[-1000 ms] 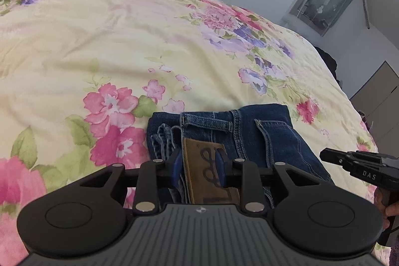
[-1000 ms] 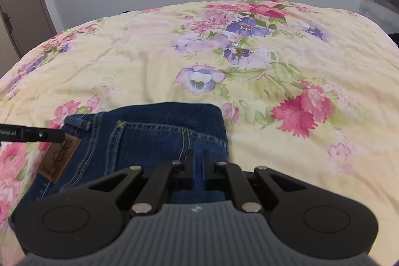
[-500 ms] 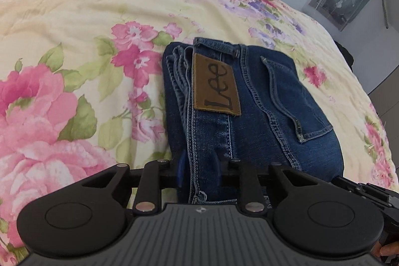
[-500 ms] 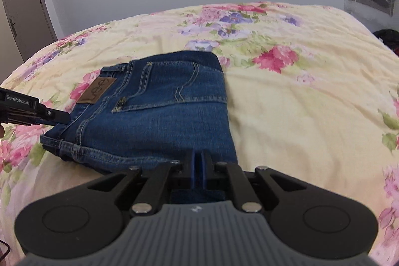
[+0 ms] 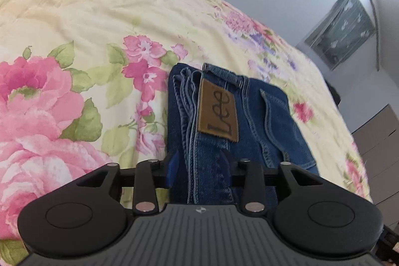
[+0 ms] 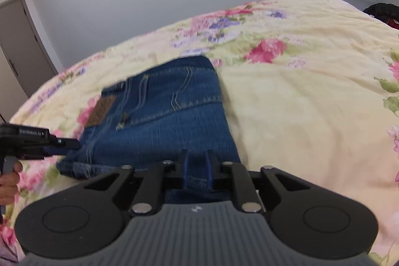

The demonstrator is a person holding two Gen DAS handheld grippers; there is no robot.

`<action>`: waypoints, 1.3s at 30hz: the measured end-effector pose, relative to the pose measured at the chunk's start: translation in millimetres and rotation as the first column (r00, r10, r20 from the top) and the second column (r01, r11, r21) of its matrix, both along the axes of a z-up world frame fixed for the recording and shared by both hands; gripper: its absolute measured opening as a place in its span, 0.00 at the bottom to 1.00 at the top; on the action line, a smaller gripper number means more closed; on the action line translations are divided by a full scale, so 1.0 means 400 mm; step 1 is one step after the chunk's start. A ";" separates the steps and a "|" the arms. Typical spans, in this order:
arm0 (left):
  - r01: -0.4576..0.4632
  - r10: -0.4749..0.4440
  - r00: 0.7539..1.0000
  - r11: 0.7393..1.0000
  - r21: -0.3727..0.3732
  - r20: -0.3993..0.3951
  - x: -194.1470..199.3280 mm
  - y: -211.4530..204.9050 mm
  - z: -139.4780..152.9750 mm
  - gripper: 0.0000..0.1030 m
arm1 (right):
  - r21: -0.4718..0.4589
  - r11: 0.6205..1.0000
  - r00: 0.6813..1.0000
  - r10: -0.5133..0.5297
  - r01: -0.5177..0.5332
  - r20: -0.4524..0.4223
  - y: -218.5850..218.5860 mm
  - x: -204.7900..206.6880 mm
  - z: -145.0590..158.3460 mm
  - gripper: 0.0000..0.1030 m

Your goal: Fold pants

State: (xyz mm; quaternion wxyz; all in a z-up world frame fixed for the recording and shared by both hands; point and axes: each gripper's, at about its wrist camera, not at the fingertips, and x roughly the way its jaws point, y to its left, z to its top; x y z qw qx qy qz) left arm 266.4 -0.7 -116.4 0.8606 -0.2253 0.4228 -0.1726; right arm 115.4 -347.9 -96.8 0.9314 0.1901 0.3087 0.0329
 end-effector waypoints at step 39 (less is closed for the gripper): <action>0.057 -0.052 0.998 0.991 -0.118 0.044 0.162 -0.016 -0.054 0.30 | 0.504 0.863 0.981 0.105 -0.008 -0.164 -0.150 0.380 -0.125 0.24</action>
